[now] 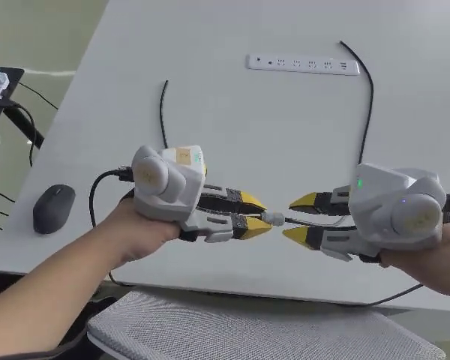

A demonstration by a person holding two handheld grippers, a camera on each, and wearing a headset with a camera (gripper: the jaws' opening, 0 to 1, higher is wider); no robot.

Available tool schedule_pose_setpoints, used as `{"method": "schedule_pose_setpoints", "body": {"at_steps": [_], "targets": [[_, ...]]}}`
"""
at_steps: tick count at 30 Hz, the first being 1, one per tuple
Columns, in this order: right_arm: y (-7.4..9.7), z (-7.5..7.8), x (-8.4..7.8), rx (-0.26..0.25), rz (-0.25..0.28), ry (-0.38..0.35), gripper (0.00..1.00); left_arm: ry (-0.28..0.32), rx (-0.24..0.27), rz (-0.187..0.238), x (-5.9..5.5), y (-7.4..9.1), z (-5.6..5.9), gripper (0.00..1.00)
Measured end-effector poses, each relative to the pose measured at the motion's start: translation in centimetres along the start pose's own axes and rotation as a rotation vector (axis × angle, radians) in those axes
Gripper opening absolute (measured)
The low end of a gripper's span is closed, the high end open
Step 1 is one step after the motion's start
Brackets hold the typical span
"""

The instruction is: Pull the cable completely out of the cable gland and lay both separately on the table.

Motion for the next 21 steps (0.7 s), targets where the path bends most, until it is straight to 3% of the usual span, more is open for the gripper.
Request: {"method": "schedule_pose_setpoints", "body": {"at_steps": [4,13,17,21], "targets": [[0.22,0.05,0.06,-0.045,-0.011,0.001,0.15,-0.011,0.001,0.007,0.12,0.18,-0.19,0.15],[0.10,0.04,-0.54,-0.155,-0.067,0.094,0.11,-0.024,0.007,0.016,0.37,0.32,-0.19,0.15],[-0.18,-0.36,-0.31,-0.163,-0.057,0.088,0.11,-0.022,0.010,0.016,0.40,0.29,-0.24,0.15],[-0.31,-0.30,0.06,-0.205,-0.059,0.126,0.10,-0.017,0.009,0.014,0.41,0.14,-0.19,0.15]]}}
Point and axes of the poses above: the centre of the closed fingertips' face, and the gripper's own axes: y roughly backward along the fingers, z roughly to its right, x roughly out of its top, the point moved 3 cm from there along y, roughly backward along the fingers, and after that the axes turned 4 degrees about y, right-handed, at the moved point
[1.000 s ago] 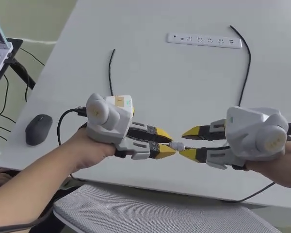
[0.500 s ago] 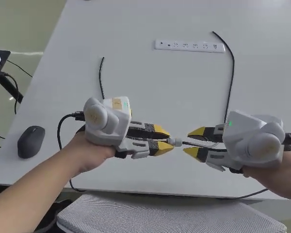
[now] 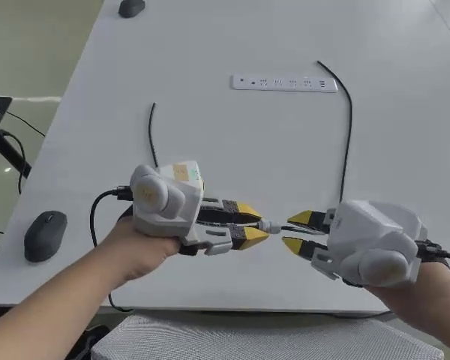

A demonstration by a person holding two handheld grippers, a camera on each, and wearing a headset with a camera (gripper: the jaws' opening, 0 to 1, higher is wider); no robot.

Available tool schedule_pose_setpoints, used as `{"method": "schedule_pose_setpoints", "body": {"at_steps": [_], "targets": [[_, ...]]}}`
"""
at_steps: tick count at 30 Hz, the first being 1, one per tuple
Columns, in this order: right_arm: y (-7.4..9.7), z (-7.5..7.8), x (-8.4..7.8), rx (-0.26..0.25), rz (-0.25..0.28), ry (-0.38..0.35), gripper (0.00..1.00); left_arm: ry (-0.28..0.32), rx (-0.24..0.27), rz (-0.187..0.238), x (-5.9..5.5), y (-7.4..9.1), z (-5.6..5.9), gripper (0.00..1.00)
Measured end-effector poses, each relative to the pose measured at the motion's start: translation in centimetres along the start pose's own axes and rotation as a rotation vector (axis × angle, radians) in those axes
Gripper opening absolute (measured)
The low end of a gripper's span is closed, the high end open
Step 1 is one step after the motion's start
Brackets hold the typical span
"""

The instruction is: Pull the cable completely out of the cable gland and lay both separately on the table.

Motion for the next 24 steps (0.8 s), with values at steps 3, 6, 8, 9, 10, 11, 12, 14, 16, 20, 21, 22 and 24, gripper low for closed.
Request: {"method": "schedule_pose_setpoints", "body": {"at_steps": [3,6,8,9,10,11,12,14,16,20,21,22,24], "targets": [[-0.02,0.05,0.30,-0.012,0.006,0.018,0.06,-0.001,-0.003,-0.001,0.03,-0.15,0.07,0.15],[-0.21,-0.05,0.21,-0.010,-0.003,0.040,0.02,0.002,-0.003,0.001,0.07,-0.25,-0.02,0.15],[-0.17,0.11,0.35,-0.020,0.002,0.038,0.01,0.002,-0.002,0.001,0.05,-0.28,-0.10,0.15],[-0.24,0.18,0.34,-0.021,0.002,0.035,0.01,0.006,-0.002,0.002,0.05,-0.27,-0.17,0.15],[-0.27,0.27,0.36,-0.025,0.003,0.033,0.01,0.005,-0.001,0.004,0.09,-0.25,-0.18,0.15],[-0.28,0.32,0.35,-0.027,0.004,0.030,0.01,0.005,-0.001,0.005,0.12,-0.24,-0.20,0.15],[-0.32,0.40,0.36,-0.029,0.006,0.030,0.01,0.004,-0.001,0.007,0.18,-0.19,-0.34,0.15],[-0.45,0.48,0.38,-0.027,0.007,0.025,0.00,0.002,-0.001,0.006,0.20,-0.17,-0.46,0.15],[-0.59,0.53,0.36,-0.027,0.005,0.018,0.00,-0.005,0.001,0.007,0.20,-0.15,-0.55,0.15],[-0.74,0.56,0.36,-0.023,0.004,0.004,0.00,-0.006,0.003,0.006,0.17,-0.11,-0.69,0.15],[-0.74,0.56,0.35,-0.024,0.005,0.003,0.00,-0.007,0.003,0.006,0.17,-0.10,-0.71,0.15],[-0.78,0.58,0.31,-0.023,0.004,-0.001,0.00,-0.009,0.004,0.005,0.17,-0.10,-0.71,0.15],[-0.78,0.61,0.14,-0.024,-0.002,-0.008,0.00,-0.016,0.005,0.002,0.13,-0.09,-0.74,0.15]]}}
Point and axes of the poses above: the centre of the closed fingertips' face, and the gripper's own axes: y roughly backward along the fingers, z roughly to its right, x roughly out of its top, the point moved 3 cm from there along y, roughly backward along the fingers, and after that the axes turned 4 degrees about y, right-handed, at the moved point
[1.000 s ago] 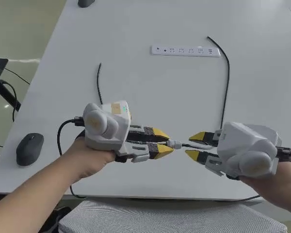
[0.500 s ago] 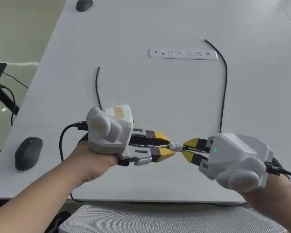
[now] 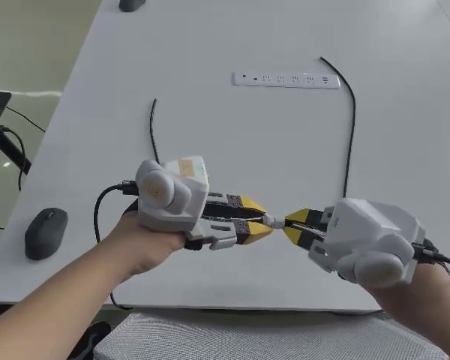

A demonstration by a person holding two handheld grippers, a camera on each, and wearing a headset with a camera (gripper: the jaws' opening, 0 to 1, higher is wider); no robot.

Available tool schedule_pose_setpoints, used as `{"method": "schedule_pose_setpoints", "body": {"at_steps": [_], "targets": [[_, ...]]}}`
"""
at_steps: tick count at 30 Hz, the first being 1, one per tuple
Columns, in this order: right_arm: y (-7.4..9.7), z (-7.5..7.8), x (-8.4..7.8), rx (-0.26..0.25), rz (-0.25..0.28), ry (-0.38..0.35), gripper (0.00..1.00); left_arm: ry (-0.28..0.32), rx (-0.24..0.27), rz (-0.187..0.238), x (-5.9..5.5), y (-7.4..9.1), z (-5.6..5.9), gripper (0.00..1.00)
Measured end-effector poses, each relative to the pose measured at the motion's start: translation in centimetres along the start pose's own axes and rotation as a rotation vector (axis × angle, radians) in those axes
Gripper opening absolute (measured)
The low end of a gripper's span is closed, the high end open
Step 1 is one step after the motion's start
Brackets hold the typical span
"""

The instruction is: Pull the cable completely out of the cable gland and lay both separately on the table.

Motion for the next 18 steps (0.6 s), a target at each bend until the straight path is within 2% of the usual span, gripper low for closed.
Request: {"method": "schedule_pose_setpoints", "body": {"at_steps": [18], "targets": [[-0.2,0.5,-1.4,-0.016,-0.012,-0.129,0.00,0.002,0.003,-0.005,-0.1,0.1,-0.3,0.15]]}}
Point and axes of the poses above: the centre of the closed fingertips' face, and the gripper's own axes: y roughly backward along the fingers, z roughly to its right, x roughly out of its top, the point moved 3 cm from there along y, roughly backward along the fingers, and after that the axes turned 4 degrees about y, right-handed, at the moved point
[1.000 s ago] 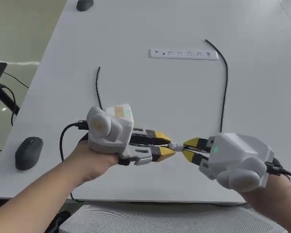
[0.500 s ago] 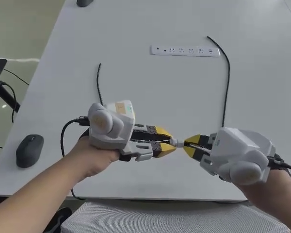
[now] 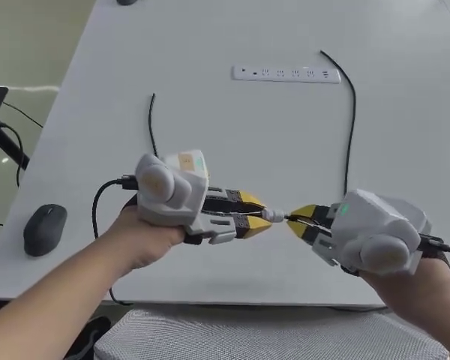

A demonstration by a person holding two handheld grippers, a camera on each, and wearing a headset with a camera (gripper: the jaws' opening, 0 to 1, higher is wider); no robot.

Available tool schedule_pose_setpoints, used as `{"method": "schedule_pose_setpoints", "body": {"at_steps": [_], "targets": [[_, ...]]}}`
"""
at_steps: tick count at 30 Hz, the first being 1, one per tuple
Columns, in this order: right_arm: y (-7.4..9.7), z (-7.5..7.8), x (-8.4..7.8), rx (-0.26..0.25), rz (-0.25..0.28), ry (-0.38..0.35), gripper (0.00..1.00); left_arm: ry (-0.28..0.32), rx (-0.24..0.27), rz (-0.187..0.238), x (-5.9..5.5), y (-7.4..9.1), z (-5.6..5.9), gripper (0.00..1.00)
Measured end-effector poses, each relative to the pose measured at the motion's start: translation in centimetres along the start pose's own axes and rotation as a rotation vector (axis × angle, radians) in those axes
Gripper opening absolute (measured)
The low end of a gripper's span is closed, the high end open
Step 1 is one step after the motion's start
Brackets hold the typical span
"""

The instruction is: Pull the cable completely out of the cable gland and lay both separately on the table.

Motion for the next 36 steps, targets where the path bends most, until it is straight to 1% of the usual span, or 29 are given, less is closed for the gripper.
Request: {"method": "schedule_pose_setpoints", "body": {"at_steps": [5,7,12,15,22,26,27,29,30,33,36], "targets": [[-0.1,0.3,-0.5,-0.009,-0.004,-0.033,0.00,0.005,0.004,0.002,0.0,0.1,-0.1,0.15],[-0.2,0.4,-0.7,-0.010,-0.005,-0.058,0.00,0.006,0.005,0.002,0.0,0.1,-0.1,0.15],[-0.4,0.8,-1.4,-0.026,-0.019,-0.095,0.00,0.022,0.009,0.008,0.0,0.3,-0.2,0.15],[-0.4,1.1,-2.0,-0.037,-0.032,-0.120,0.00,0.020,0.012,0.008,0.0,0.3,-0.3,0.15],[-0.3,1.9,-4.2,-0.081,-0.068,-0.248,0.00,0.017,0.019,0.010,0.0,0.2,-0.1,0.15],[-0.3,2.4,-5.6,-0.111,-0.104,-0.315,0.00,0.016,0.025,0.010,0.0,0.1,0.0,0.15],[-0.3,2.4,-6.0,-0.110,-0.116,-0.346,0.00,0.015,0.028,0.011,0.0,0.0,0.1,0.15],[-0.2,2.6,-6.4,-0.116,-0.113,-0.387,0.00,0.012,0.031,0.011,0.0,-0.1,0.1,0.15],[-0.2,2.5,-6.5,-0.111,-0.113,-0.399,0.00,0.011,0.033,0.011,0.0,-0.1,0.1,0.15],[-0.1,2.3,-6.4,-0.110,-0.112,-0.397,0.00,0.013,0.034,0.007,0.0,-0.2,0.2,0.15],[0.1,2.2,-6.5,-0.108,-0.108,-0.411,0.00,0.013,0.039,0.004,0.0,-0.2,0.2,0.15]]}}
Point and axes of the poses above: the centre of the closed fingertips' face, and the gripper's own axes: y roughly backward along the fingers, z roughly to its right, x roughly out of its top, the point moved 3 cm from there along y, roughly backward along the fingers, and after that the axes turned 4 degrees about y, right-handed, at the moved point
